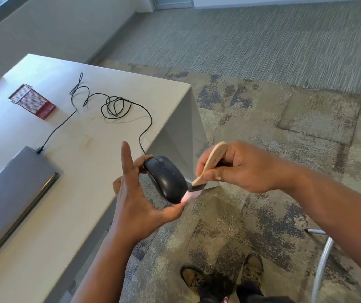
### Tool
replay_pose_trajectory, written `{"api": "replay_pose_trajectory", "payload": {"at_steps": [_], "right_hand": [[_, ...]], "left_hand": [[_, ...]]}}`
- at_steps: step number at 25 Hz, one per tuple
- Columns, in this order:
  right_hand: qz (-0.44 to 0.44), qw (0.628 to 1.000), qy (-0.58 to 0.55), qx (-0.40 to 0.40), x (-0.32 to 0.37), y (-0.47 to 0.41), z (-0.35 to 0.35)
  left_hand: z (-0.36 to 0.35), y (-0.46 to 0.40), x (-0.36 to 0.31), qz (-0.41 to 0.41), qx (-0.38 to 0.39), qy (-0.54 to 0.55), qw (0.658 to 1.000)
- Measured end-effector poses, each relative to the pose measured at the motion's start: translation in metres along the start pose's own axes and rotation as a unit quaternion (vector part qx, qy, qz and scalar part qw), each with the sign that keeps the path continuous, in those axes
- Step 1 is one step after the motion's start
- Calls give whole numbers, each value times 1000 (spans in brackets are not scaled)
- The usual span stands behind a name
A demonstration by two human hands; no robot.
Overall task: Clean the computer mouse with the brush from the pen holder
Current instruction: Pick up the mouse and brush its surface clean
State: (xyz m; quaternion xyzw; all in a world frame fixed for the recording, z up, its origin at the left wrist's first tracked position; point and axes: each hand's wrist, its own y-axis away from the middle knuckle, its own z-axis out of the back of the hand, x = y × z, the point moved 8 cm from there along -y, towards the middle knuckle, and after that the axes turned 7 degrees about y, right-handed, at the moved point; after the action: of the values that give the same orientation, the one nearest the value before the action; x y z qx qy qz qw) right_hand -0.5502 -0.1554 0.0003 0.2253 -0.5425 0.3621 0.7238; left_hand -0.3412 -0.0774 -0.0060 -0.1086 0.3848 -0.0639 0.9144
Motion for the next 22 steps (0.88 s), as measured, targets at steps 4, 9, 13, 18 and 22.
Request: {"api": "replay_pose_trajectory", "payload": {"at_steps": [4,9,13,18,22], "right_hand": [[-3,988,-136,-72,-4,0,17],[5,969,-242,-58,-2,-13,-4],[-37,962,-247,-108,-17,-20,-5],[-20,947,-219,-234,-21,-21,8],[51,959,-151,-234,5,-21,15]], "left_hand": [[-3,-1,-3,-8,3,18,1000],[-11,2,-5,-29,23,44,998],[-19,7,-1,-21,42,48,998],[-27,17,3,6,67,50,996],[-25,16,0,1,63,53,997]]}}
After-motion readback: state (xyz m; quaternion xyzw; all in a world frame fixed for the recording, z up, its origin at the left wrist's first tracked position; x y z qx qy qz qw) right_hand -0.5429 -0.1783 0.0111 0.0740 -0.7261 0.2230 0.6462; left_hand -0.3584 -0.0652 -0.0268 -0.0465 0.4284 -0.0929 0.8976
